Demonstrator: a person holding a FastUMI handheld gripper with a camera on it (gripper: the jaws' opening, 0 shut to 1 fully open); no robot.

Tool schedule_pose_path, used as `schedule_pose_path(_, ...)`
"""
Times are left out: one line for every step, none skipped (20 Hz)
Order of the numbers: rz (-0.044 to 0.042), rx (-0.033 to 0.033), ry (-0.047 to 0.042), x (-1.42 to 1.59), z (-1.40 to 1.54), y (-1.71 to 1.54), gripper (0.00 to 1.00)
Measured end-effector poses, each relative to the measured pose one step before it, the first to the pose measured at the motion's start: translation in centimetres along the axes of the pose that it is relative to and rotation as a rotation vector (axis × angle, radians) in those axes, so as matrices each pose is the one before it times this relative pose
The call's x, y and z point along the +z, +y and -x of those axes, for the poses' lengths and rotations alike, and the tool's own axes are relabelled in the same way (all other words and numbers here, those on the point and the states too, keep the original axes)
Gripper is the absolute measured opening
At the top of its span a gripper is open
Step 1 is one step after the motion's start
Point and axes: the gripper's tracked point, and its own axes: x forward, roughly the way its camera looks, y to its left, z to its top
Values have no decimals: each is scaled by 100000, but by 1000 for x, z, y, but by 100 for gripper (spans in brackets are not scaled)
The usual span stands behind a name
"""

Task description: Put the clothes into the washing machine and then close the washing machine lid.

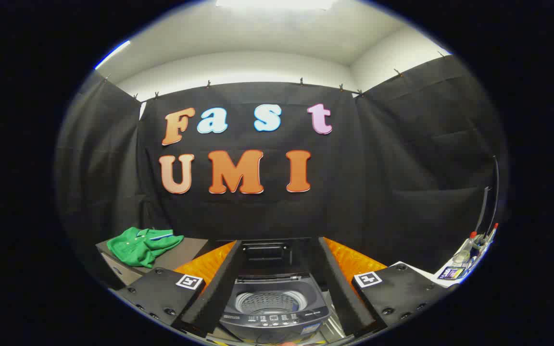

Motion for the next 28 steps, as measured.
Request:
schedule_pose_path(-461,2152,92,-185,-198,419,98)
schedule_pose_path(-1281,1017,-153,152,-205,132,98)
schedule_pose_path(-1763,-45,201,95,-376,253,98)
schedule_pose_path(-976,-736,318,-130,-183,151,98)
schedule_pose_path(-146,-1287,-1345,130,-84,173,98)
schedule_pose_path(-230,-2573,-1928,659,-336,129,98)
schedule_pose_path(-1152,-2703,39,191,-363,-78,98)
schedule_pose_path(-1997,-1722,-73,-127,-21,260,98)
schedule_pose_path(-1552,-1353,-1193,324,-163,338,98)
schedule_pose_path(-411,-2112,-569,308,-132,-196,98)
schedule_pose_path(49,-2634,180,-111,-94,-419,98)
schedule_pose_path(-151,-2050,334,-299,-157,-416,98)
schedule_pose_path(-136,-617,-8,-139,-113,-50,98)
schedule_pose_path(-328,-701,179,104,-65,-101,98)
schedule_pose_path(-362,-573,905,-87,-121,-285,98)
schedule_pose_path(-160,-427,836,-63,-65,-303,98)
schedule_pose_path(238,-189,6,77,-7,-281,98)
schedule_pose_path(313,-167,331,125,-248,-296,98)
schedule_pose_path(-160,29,-43,-123,-169,-188,98)
schedule_pose_path(-369,-209,-202,2,-249,-313,98)
schedule_pose_path(-547,-6,28,-34,-288,-251,98)
schedule_pose_path(-939,116,-91,-52,-108,-306,98)
schedule_pose_path(-1161,614,-628,112,-146,-107,98)
schedule_pose_path(-807,881,-672,259,30,60,98)
schedule_pose_path(-100,359,-486,64,-140,-151,98)
schedule_pose_path(514,-68,-350,36,-121,-283,98)
schedule_pose_path(727,251,-62,102,-131,-109,98)
schedule_pose_path(395,418,-185,138,107,91,98)
